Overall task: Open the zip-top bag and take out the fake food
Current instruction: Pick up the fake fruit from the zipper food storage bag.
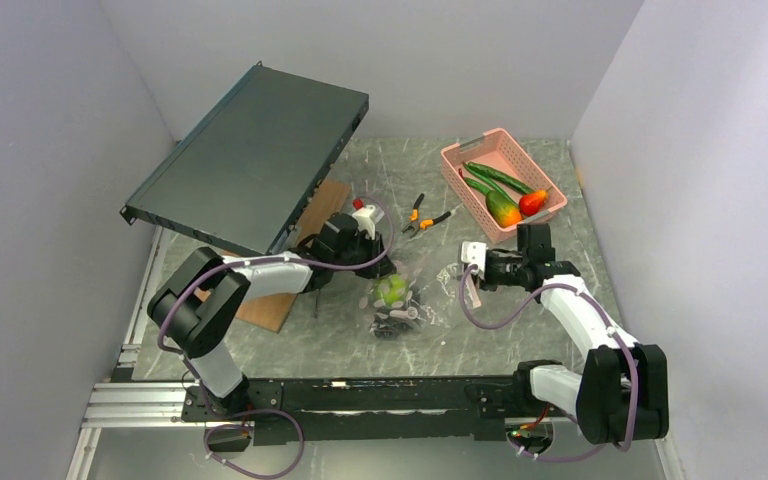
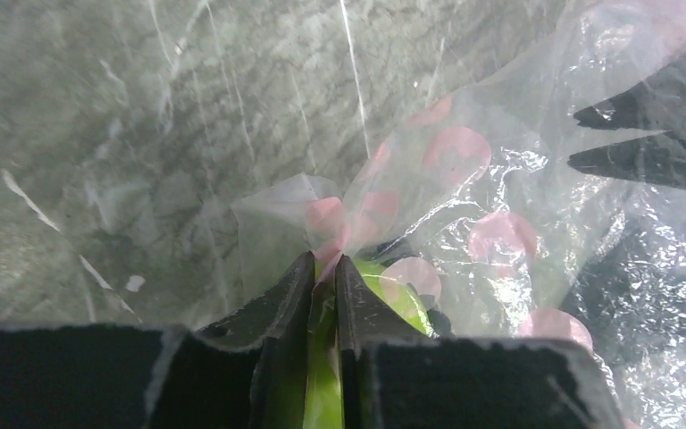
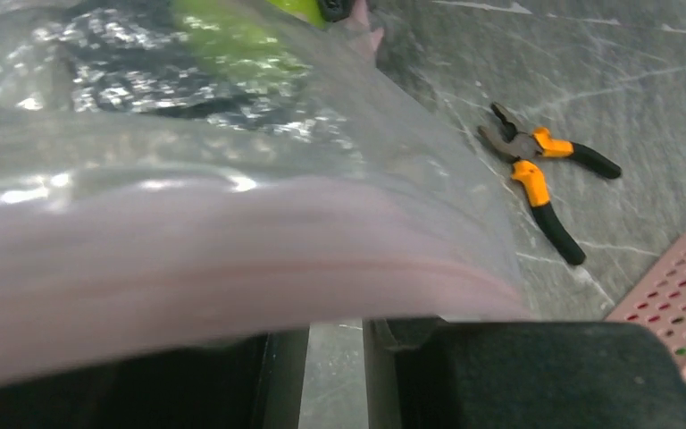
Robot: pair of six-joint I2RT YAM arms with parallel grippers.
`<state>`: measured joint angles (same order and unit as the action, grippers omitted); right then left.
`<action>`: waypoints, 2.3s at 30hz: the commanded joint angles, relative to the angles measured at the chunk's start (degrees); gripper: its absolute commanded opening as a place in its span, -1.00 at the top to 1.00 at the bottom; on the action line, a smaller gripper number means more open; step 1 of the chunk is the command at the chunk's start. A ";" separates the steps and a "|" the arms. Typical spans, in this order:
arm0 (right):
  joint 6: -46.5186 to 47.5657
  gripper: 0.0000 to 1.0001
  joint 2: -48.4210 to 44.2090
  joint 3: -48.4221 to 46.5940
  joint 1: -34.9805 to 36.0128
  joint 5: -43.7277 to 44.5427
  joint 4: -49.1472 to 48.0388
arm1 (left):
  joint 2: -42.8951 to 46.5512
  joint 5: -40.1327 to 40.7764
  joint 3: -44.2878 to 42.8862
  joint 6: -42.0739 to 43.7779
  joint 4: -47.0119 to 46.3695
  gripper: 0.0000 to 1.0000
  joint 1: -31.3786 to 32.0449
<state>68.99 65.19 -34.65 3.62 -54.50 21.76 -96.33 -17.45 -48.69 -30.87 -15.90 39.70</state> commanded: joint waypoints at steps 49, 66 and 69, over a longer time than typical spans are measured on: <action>6.72 0.48 3.18 -1.69 13.18 0.62 10.67 | 14.37 6.75 -3.10 5.23 11.47 -0.14 7.13; 17.98 0.01 3.26 0.66 18.53 2.79 12.12 | 23.88 15.61 15.79 -5.66 8.30 -0.19 13.91; 18.79 -0.09 3.67 0.85 20.31 4.04 11.84 | 21.50 12.24 15.83 -5.79 4.89 -0.18 13.91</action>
<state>84.29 69.21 -34.28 22.04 -50.74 33.52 -73.14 -1.72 -32.23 -34.61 -2.98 53.58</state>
